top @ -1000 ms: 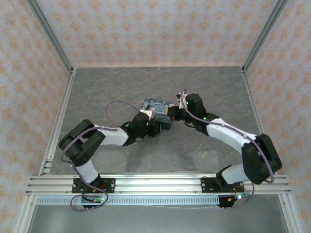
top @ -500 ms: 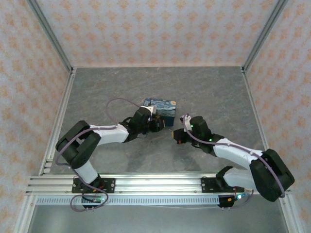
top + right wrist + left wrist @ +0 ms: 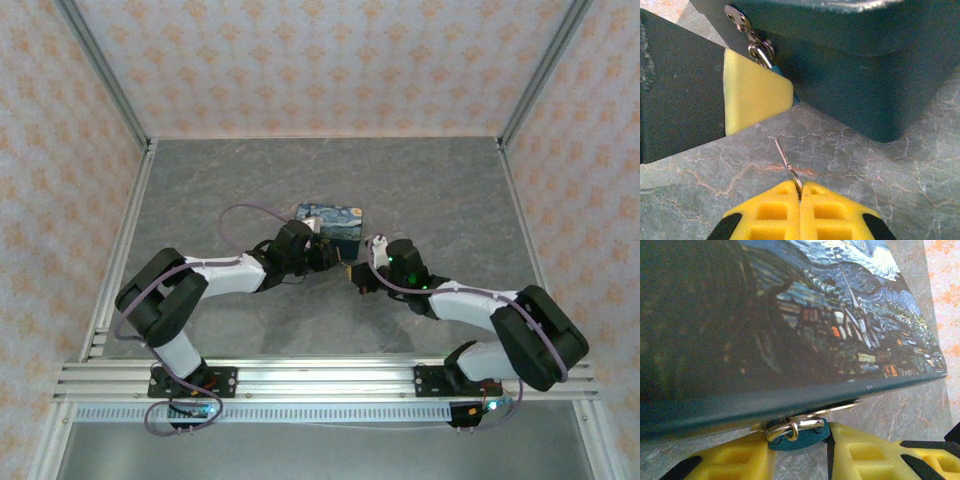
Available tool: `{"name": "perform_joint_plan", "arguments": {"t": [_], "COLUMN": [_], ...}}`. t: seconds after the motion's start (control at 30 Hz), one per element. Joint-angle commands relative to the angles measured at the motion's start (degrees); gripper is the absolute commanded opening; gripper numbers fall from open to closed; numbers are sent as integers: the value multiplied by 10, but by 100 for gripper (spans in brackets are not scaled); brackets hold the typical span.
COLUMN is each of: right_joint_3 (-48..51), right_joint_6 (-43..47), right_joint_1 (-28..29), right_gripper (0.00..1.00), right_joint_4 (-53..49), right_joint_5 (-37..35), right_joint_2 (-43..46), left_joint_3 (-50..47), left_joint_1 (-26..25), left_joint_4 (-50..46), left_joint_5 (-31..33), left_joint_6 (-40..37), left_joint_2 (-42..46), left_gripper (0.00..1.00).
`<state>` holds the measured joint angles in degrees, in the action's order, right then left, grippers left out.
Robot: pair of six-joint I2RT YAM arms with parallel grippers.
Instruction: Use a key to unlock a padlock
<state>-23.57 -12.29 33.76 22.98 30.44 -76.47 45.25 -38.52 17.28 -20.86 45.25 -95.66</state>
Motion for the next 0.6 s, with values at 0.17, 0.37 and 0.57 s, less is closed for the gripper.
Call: {"name": "perform_joint_plan", "arguments": {"t": [0.17,0.37,0.57], "right_joint_3": [-21,-22,-22], "right_joint_6": [30,25,11], "right_joint_1": [0,-6,-15], "right_gripper": [0,0,0], "right_joint_4": [29,48,70], "right_joint_5": [17,28,32], "right_joint_2": [-36,-46,-59], "left_joint_3": [25,28,27], "left_joint_1": [1,1,1], "left_joint_4": [2,-5,-2], "left_joint_5": [-2,-3,-2], "left_joint_6": [21,19,22], "left_joint_2": [11,12,12], "left_gripper": [32,32,32]}}
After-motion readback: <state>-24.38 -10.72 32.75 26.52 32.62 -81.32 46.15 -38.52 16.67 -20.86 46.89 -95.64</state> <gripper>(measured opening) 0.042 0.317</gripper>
